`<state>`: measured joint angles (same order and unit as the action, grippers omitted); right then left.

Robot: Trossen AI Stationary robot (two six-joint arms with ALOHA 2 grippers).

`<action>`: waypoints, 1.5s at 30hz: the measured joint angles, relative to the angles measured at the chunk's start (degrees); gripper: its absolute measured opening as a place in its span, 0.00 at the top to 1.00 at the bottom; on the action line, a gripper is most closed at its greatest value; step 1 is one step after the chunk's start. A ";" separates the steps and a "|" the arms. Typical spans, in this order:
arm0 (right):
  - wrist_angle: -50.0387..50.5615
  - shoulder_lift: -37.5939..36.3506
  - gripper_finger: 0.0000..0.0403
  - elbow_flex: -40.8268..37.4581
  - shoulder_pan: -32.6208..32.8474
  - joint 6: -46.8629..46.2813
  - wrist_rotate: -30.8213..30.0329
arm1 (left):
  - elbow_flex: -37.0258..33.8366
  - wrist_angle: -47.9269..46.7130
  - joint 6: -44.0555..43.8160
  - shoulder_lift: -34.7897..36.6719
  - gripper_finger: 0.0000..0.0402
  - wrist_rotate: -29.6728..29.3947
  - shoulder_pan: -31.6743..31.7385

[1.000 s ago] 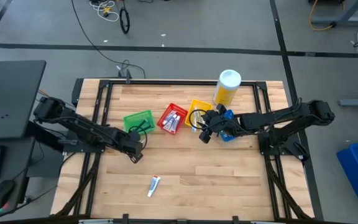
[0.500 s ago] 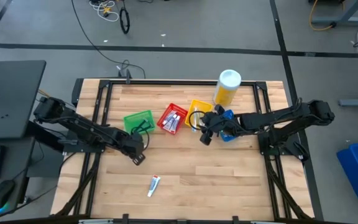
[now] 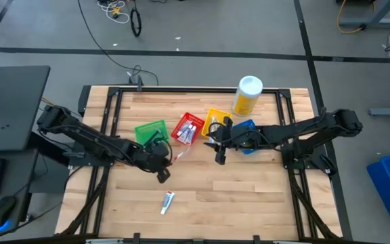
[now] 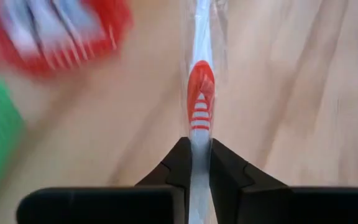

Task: Pick & Place Travel size toiletries
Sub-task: Put the orange toothbrush into the yellow bin

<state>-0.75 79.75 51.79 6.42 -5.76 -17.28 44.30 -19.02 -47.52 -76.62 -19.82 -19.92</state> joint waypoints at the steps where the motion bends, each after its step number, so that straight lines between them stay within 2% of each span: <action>1: -0.04 0.29 0.57 0.00 0.08 0.23 -0.02 | 0.87 0.73 1.12 0.03 0.91 -2.88 -0.07; 5: -0.52 1.66 0.52 0.00 0.20 0.24 -0.02 | 3.48 4.85 5.64 0.07 0.87 -11.46 -0.06; 9: -3.72 3.52 0.48 0.00 0.17 -0.28 0.00 | 3.73 14.41 10.65 0.07 0.86 -17.31 0.62; 15: -14.44 7.01 0.44 0.00 0.15 -3.19 -0.02 | 3.73 24.99 20.06 -0.23 0.89 -18.14 1.06; 19: -22.02 8.72 0.43 0.00 0.27 -3.85 0.08 | 3.73 27.62 23.21 -0.42 0.88 -17.94 1.14; 23: -23.81 8.62 0.46 0.00 0.37 -3.67 0.47 | 3.38 27.40 23.58 -0.39 0.87 -18.08 1.17; 29: -24.17 8.32 0.51 0.00 0.37 -3.78 6.89 | 3.36 27.46 24.63 -0.39 0.89 -19.92 1.15; 37: -30.44 8.32 0.52 0.00 -0.39 -2.95 6.91 | 3.34 27.57 25.55 -0.39 0.87 -19.03 1.26; 45: -30.61 8.53 0.50 0.00 -1.09 -3.28 7.03 | 3.30 30.16 27.70 -0.39 0.88 -18.12 1.33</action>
<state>-31.35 88.28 51.79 5.32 -9.04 -10.25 47.59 11.15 -19.82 -77.01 -37.93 -18.59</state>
